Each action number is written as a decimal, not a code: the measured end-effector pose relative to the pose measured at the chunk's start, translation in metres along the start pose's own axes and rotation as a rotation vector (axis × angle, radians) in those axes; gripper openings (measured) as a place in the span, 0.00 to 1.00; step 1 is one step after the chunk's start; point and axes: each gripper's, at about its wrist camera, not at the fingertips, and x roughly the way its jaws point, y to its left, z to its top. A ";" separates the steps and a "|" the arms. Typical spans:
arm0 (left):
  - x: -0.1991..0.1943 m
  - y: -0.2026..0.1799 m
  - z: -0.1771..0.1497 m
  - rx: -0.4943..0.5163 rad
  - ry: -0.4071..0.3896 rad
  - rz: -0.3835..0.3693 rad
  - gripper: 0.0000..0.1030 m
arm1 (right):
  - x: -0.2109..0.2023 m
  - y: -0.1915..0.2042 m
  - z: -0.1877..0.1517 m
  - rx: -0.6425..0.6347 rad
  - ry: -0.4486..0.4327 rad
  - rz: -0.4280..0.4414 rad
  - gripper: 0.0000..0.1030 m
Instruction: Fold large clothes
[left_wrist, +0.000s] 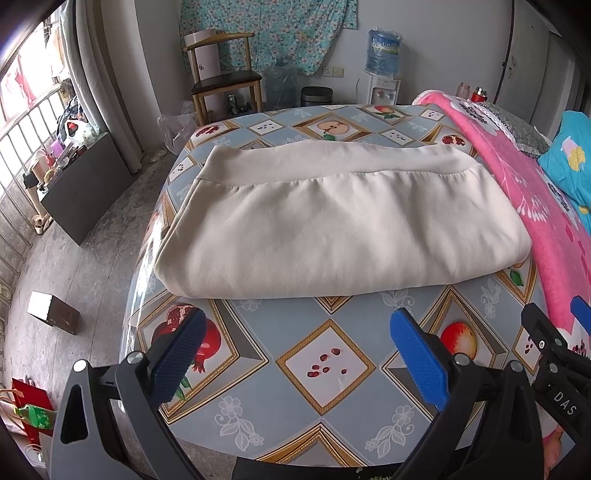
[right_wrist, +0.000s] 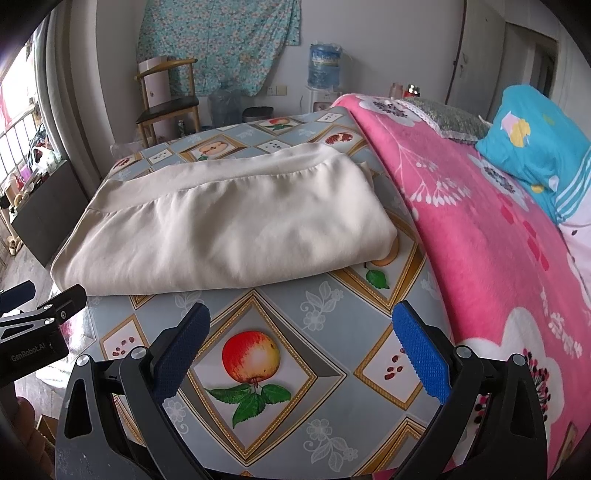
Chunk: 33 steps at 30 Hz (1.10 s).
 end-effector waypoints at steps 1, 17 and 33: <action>0.000 0.000 0.000 0.000 0.000 0.001 0.95 | 0.000 0.000 0.001 0.000 -0.001 0.000 0.93; 0.000 0.000 0.000 -0.001 0.000 0.001 0.95 | 0.001 0.001 0.000 -0.001 -0.001 -0.001 0.93; 0.000 0.000 0.000 0.000 0.000 0.002 0.95 | 0.001 0.001 0.000 -0.002 0.002 0.000 0.93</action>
